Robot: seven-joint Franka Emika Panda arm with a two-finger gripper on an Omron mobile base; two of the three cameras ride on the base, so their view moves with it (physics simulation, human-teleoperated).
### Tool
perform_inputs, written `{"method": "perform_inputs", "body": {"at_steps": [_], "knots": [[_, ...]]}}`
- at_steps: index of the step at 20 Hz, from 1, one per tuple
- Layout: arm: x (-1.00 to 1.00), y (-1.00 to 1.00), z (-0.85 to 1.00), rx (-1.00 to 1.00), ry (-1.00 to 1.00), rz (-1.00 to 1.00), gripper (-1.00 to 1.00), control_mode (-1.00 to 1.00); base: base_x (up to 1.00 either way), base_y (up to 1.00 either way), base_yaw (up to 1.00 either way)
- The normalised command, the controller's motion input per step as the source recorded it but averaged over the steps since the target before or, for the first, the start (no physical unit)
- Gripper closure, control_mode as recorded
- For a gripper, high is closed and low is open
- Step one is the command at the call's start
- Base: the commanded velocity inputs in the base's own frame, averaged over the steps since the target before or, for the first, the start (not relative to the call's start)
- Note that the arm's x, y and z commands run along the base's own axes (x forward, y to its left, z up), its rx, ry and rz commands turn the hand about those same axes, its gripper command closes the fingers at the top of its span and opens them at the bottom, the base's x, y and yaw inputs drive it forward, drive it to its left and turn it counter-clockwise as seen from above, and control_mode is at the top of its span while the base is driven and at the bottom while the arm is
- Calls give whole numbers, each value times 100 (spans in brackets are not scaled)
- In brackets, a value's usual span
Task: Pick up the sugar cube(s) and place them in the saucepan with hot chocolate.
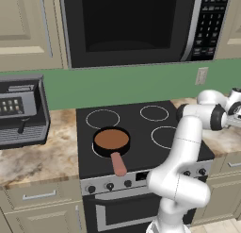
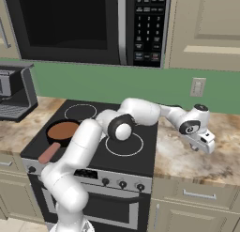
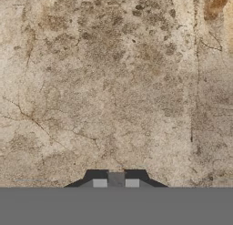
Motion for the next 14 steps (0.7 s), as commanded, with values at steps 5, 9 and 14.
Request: {"method": "perform_inputs", "body": {"at_steps": [5,9,14], "knots": [[-42,40,7,-7,-5,0,100,-100,0,0,0],[-82,41,38,-8,-20,0,100,-100,0,0,0],[-91,63,55,-4,-20,2,100,-100,0,0,0]]}}
